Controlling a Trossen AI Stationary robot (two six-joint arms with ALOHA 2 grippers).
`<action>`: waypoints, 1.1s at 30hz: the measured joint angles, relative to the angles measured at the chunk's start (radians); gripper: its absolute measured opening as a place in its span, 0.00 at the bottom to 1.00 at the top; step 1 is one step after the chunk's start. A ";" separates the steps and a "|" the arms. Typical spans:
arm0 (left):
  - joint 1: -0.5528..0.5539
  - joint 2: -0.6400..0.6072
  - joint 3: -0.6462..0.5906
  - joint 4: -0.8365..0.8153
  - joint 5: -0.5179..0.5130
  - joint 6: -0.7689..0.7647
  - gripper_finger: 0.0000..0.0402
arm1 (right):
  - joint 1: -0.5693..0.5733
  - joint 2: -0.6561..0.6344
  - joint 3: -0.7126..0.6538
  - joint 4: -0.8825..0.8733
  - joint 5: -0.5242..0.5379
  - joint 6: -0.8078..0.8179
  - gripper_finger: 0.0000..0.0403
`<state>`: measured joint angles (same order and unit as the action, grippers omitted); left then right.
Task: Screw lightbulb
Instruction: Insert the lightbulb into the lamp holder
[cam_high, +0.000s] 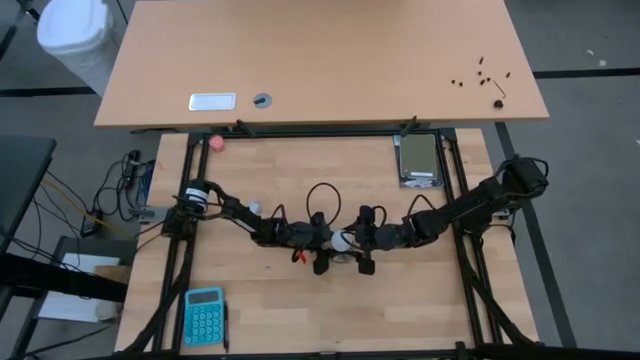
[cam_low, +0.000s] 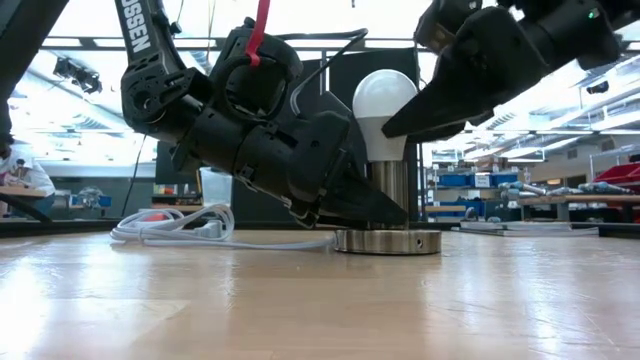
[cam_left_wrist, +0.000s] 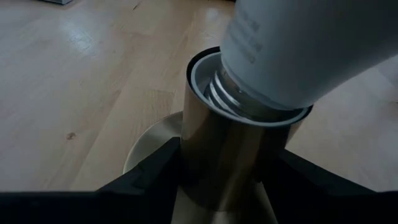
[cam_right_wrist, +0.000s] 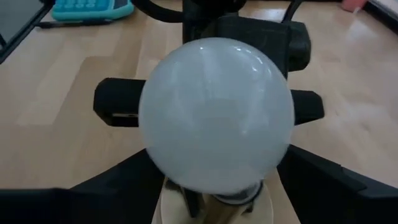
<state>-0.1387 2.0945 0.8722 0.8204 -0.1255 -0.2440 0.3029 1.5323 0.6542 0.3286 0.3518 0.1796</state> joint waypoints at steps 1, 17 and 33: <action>0.000 0.000 0.000 0.000 0.001 0.001 0.53 | -0.004 0.010 0.000 0.004 -0.010 0.000 0.76; -0.001 0.000 0.000 0.000 0.006 0.003 0.53 | -0.005 0.066 0.000 0.090 0.023 -0.079 0.78; -0.001 0.000 0.000 0.000 0.004 0.004 0.53 | 0.057 0.142 0.000 0.166 0.233 0.161 0.71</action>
<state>-0.1394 2.0945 0.8722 0.8206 -0.1211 -0.2403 0.3595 1.6744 0.6544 0.4944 0.5845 0.3407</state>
